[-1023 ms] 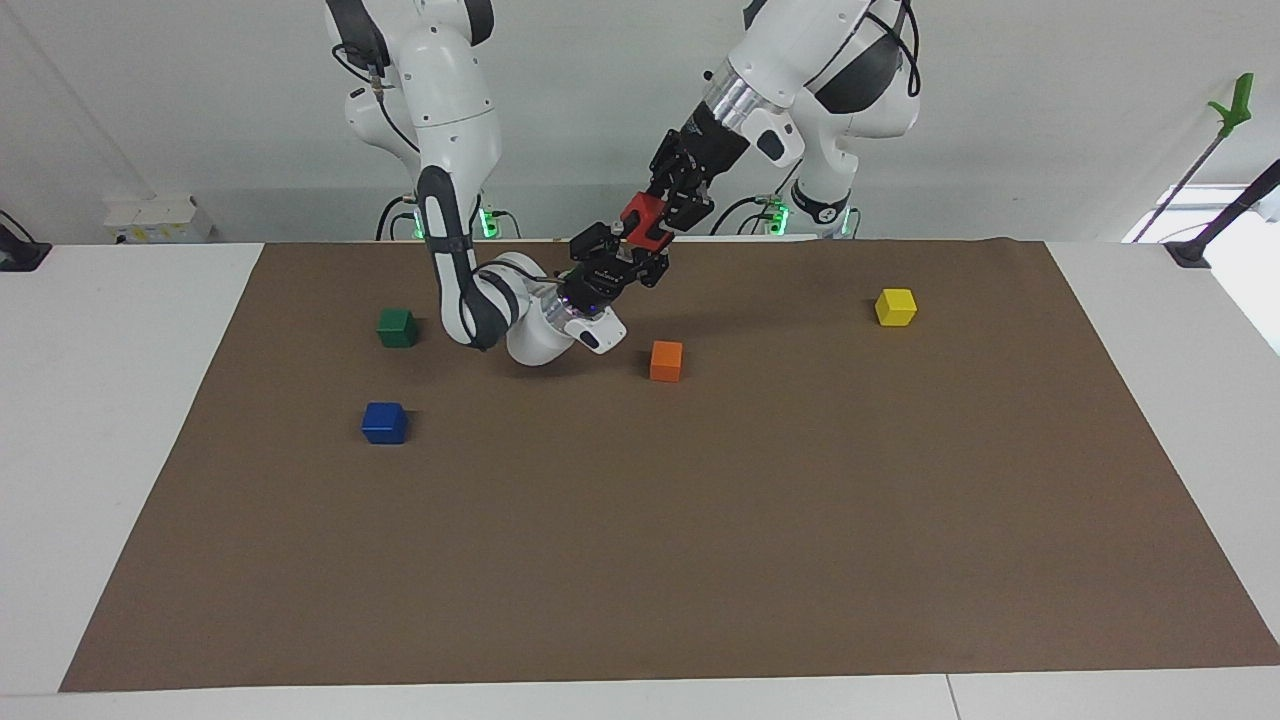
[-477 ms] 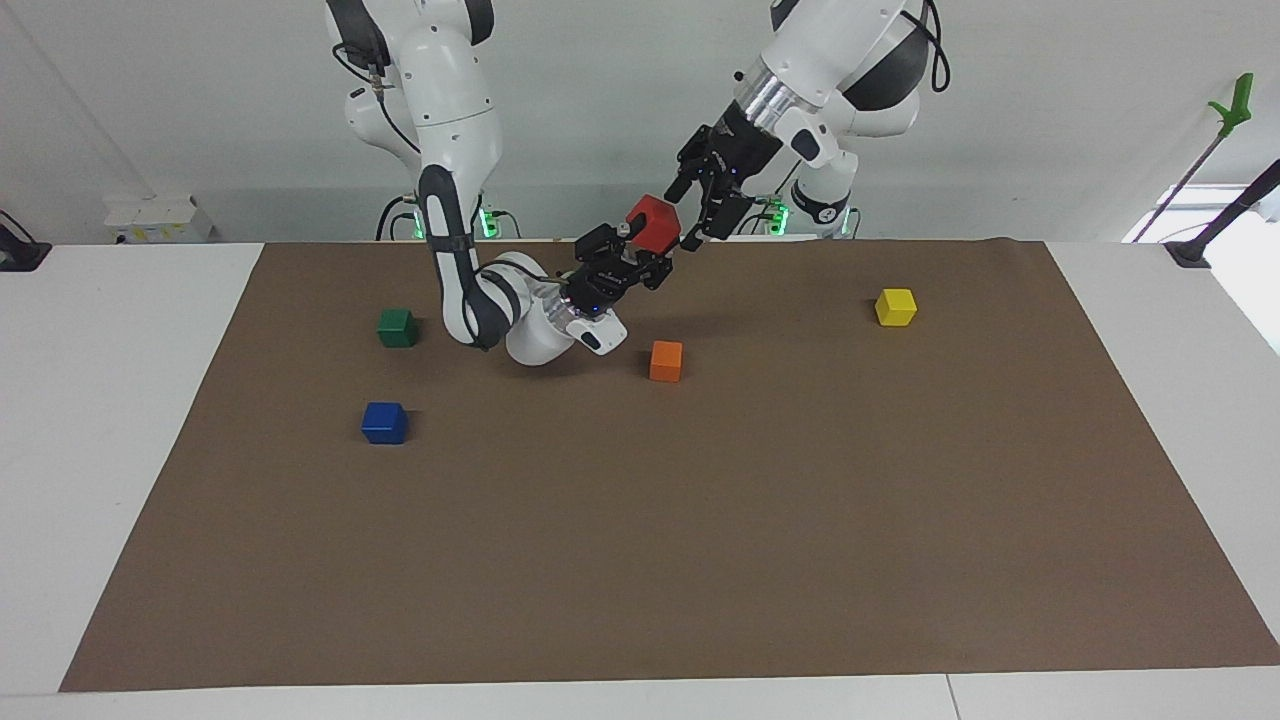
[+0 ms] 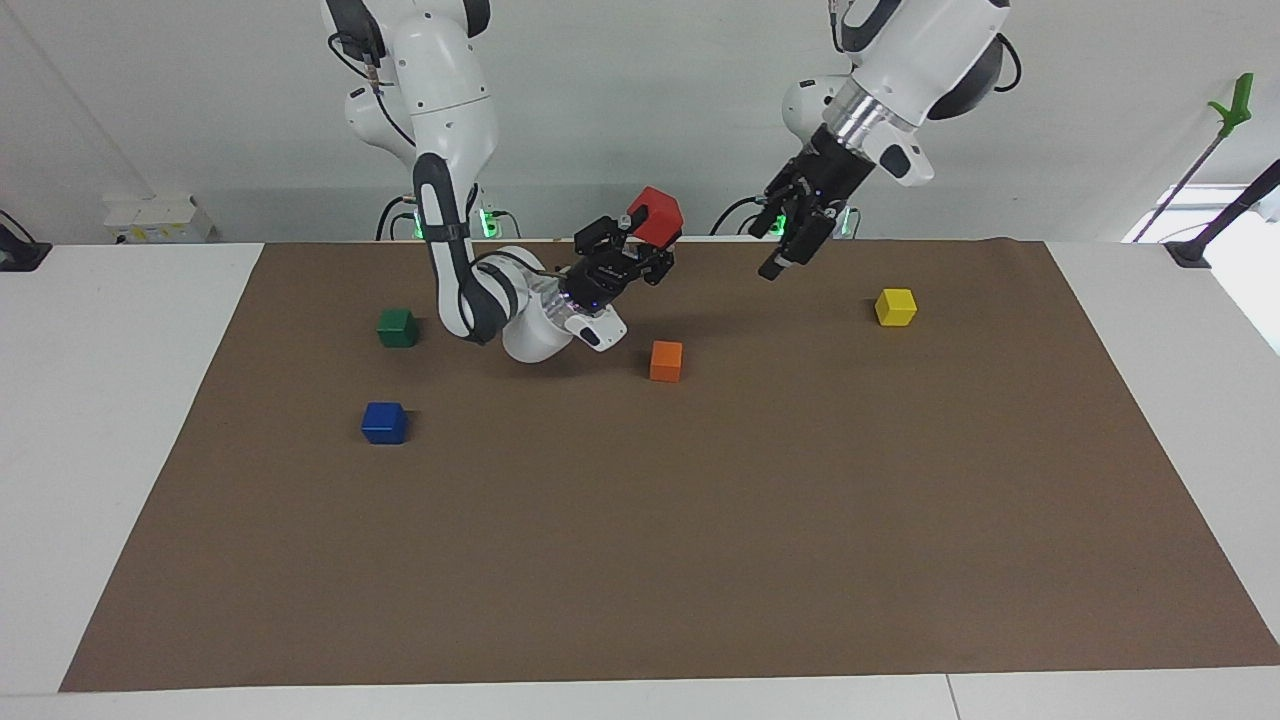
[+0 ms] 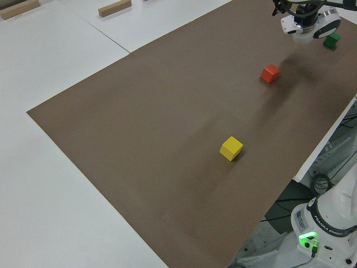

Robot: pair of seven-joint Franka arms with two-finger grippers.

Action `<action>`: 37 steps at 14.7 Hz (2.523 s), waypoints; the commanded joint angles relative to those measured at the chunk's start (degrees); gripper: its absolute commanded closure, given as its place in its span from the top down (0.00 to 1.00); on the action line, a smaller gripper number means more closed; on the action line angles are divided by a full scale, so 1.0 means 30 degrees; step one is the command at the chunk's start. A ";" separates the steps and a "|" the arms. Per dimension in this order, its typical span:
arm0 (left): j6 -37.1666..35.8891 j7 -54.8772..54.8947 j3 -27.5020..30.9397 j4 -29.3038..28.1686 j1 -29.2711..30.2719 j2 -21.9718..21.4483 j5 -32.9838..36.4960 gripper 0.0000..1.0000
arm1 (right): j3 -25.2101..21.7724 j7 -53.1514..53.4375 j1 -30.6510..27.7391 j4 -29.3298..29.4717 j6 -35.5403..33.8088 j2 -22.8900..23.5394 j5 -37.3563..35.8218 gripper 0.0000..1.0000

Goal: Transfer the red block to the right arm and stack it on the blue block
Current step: 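Open the left gripper and withdraw it while the right gripper pulls away, then carry the red cube with the right gripper toward the blue cube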

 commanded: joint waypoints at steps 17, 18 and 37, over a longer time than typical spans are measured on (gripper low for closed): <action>-0.7844 1.9250 0.0250 0.6633 0.2224 0.5583 1.0681 1.00 | -0.0052 1.2062 -0.8723 0.1988 0.7246 -0.9196 -1.7574 0.00; -0.7350 1.9539 0.1618 0.5966 0.1177 0.5322 1.0681 1.00 | -0.0053 1.2355 -0.9046 0.2281 0.7246 -0.9461 -1.9215 0.00; -0.7258 2.3351 0.4590 0.5637 -0.2144 0.3298 1.0622 1.00 | 0.0211 1.7426 -0.7057 0.3722 1.6352 -0.9789 -4.5624 0.00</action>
